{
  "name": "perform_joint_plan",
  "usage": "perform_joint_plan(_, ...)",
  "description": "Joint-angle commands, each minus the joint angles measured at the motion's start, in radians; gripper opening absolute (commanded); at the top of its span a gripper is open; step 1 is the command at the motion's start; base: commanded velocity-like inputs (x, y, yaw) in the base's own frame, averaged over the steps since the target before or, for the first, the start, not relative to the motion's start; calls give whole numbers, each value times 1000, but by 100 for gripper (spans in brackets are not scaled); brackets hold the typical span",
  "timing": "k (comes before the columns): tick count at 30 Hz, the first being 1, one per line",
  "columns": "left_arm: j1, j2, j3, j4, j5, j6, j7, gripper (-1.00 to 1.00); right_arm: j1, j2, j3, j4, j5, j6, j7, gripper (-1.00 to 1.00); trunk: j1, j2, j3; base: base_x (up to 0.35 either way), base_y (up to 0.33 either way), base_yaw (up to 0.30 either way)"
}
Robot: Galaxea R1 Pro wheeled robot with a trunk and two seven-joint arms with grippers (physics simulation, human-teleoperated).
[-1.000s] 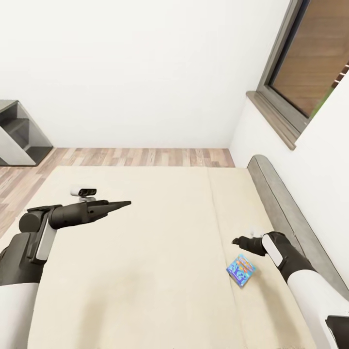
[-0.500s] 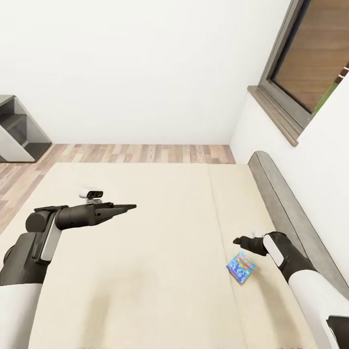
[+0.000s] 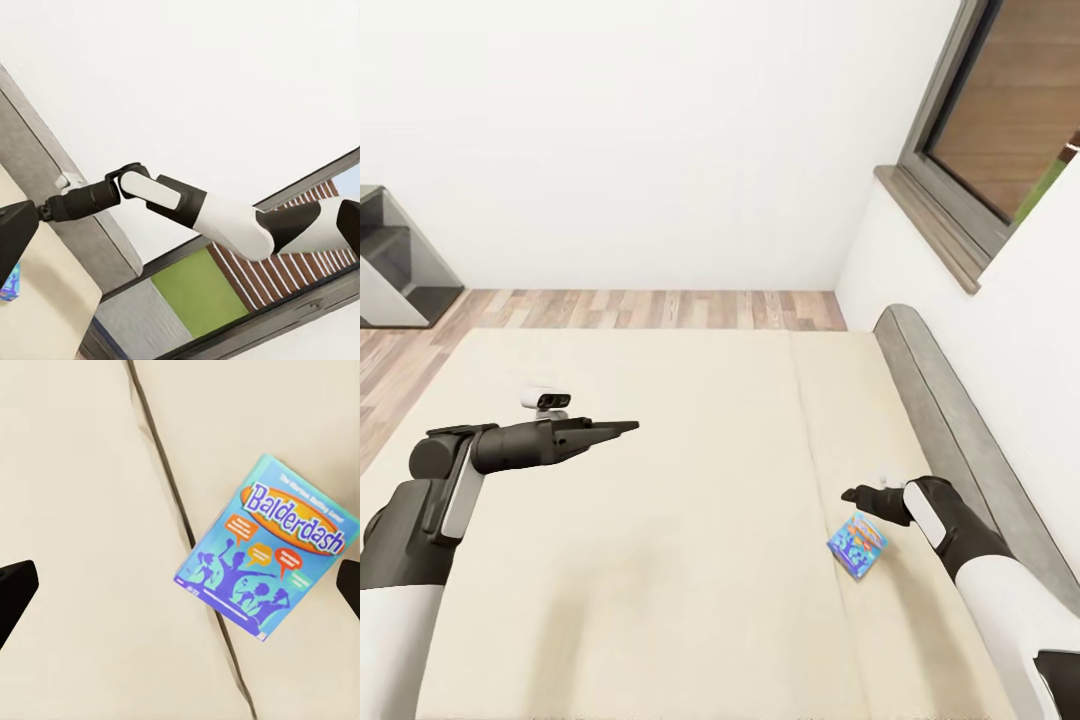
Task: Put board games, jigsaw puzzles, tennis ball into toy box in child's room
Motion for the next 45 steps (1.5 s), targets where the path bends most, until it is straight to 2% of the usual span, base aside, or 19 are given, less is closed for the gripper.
perform_joint_plan(1,-1,2,0,0,0,11,-3,100,-1,0,-2,-2,1,5,2,100,0,-2,-3,0,0,0)
perform_joint_plan(9,-1,13,4,0,0,10,-3,100,-6,0,-2,-6,2,9,2,100,0,-2,-16,0,0,0)
perform_joint_plan(20,-1,28,5,0,0,10,-3,100,-46,-4,-2,-6,2,12,1,100,0,-2,-34,0,0,0)
perform_joint_plan(28,-1,30,5,0,0,9,-3,100,-91,-6,-1,-6,5,20,-2,100,0,-2,-47,0,0,0)
perform_joint_plan(45,-1,30,6,0,0,9,-3,100,-116,-9,-2,0,10,39,-7,100,0,-2,-75,0,0,0)
